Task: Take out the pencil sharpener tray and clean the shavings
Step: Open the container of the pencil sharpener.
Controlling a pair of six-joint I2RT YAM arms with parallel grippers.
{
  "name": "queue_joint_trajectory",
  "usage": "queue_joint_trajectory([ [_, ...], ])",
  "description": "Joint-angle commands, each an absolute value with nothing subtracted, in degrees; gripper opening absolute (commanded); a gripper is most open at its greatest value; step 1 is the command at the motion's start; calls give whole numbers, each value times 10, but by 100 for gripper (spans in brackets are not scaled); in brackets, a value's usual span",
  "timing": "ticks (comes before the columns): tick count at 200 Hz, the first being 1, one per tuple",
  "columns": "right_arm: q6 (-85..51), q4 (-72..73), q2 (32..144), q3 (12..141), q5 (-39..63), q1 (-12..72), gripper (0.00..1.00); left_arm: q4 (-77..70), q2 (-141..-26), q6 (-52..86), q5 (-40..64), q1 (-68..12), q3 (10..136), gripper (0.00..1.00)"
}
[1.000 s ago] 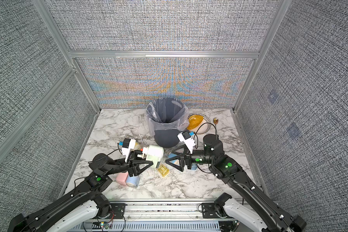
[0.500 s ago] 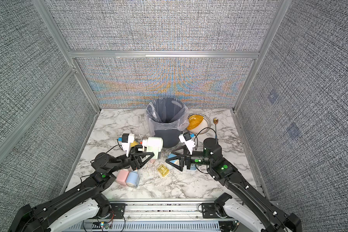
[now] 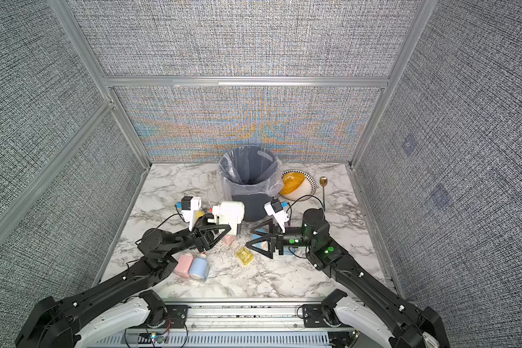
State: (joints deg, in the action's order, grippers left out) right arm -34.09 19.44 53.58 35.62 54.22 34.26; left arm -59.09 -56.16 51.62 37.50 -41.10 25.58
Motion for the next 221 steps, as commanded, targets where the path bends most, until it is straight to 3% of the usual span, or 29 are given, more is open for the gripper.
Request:
queue_joint_trajectory([
  [1,-368,253,545,366,547,352,98,-660,-574,538,376,-410,258,0],
  [146,-297,169,576,493,492,394,86,-711,-585,572,397,-410,238,0],
  [221,-331,221,609,485,550,395,75,-703,-577,566,398,-410,236,0],
])
